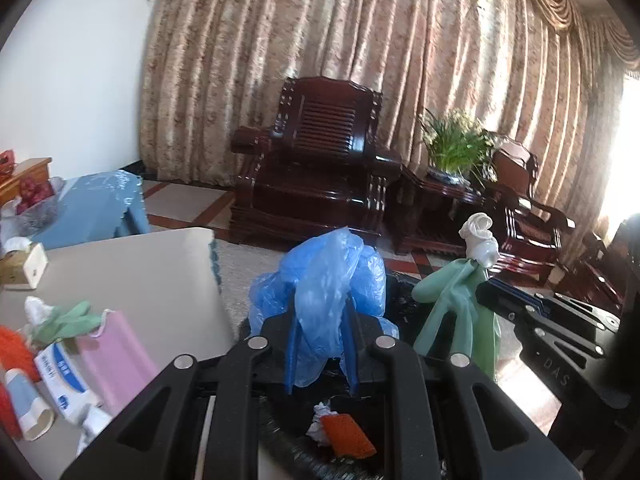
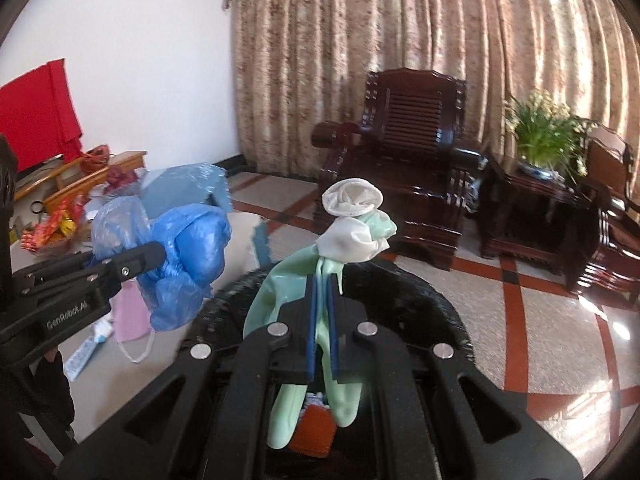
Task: Collect trash
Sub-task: 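Carry bag and glove over the black bin and open both tools, then move both tools back to the table toward the red plastic bag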
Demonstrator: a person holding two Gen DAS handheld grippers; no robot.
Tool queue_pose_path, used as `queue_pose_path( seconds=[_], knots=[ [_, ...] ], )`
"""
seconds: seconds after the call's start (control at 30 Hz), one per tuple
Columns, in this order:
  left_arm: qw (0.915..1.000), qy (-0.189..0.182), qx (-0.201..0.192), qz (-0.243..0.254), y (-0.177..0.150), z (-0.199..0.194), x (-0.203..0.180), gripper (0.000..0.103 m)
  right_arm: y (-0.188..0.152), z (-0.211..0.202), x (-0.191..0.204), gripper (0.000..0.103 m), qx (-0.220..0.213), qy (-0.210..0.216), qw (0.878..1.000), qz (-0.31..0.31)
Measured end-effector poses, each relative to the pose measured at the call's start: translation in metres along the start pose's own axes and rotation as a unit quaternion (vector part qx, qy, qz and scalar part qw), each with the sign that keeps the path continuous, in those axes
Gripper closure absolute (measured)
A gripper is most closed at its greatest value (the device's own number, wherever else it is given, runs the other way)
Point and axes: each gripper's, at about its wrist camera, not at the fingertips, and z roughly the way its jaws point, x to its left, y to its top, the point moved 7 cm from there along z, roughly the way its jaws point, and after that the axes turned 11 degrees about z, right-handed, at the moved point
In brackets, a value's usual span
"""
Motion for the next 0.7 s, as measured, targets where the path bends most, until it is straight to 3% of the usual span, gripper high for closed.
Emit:
queue_pose_path(
  seconds=[0.1, 0.13, 0.17, 0.2, 0.23, 0.33, 0.37, 0.43, 0.53, 0.7],
  knots=[
    [0.9999, -0.013, 0.005, 0.004, 0.001, 0.013, -0.013, 0.077, -0.006, 0.012, -0.017, 0.096, 0.008, -0.016, 1.000, 0.011],
    [0.9998, -0.016, 0.008, 0.005, 0.001, 0.017, -0.017, 0.065, -0.009, 0.016, -0.022, 0.091, 0.013, -0.020, 1.000, 0.015],
    [0.9998, -0.019, 0.009, 0.004, 0.002, 0.019, -0.018, 0.054, -0.012, 0.021, -0.028, 0.084, 0.020, -0.028, 0.999, 0.017],
    [0.9997, -0.022, 0.008, 0.003, 0.002, 0.020, -0.018, 0.051, -0.016, 0.027, -0.034, 0.076, 0.030, -0.038, 0.999, 0.018],
    [0.9997, -0.024, 0.009, 0.001, 0.001, 0.019, -0.018, 0.044, -0.021, 0.028, -0.035, 0.061, 0.034, -0.045, 0.998, 0.018],
    [0.9996, -0.023, 0.010, -0.012, -0.003, 0.014, -0.008, 0.036, -0.028, 0.027, -0.035, 0.045, 0.035, -0.053, 0.998, 0.016],
    [0.9997, -0.019, 0.008, -0.014, -0.005, 0.010, -0.003, 0.035, -0.030, 0.024, -0.033, 0.031, 0.031, -0.053, 0.998, 0.016],
    [0.9999, -0.005, 0.003, -0.013, -0.007, 0.002, 0.008, 0.031, -0.027, 0.015, -0.026, 0.012, 0.012, -0.049, 0.999, 0.020],
    [0.9995, 0.031, -0.007, -0.008, -0.012, -0.019, 0.033, 0.024, -0.022, 0.004, -0.008, 0.005, -0.011, -0.023, 0.999, 0.019],
    [0.9957, 0.092, -0.008, -0.006, -0.032, -0.060, 0.075, 0.023, -0.017, -0.004, 0.037, 0.005, -0.020, 0.023, 0.999, 0.016]
  ],
)
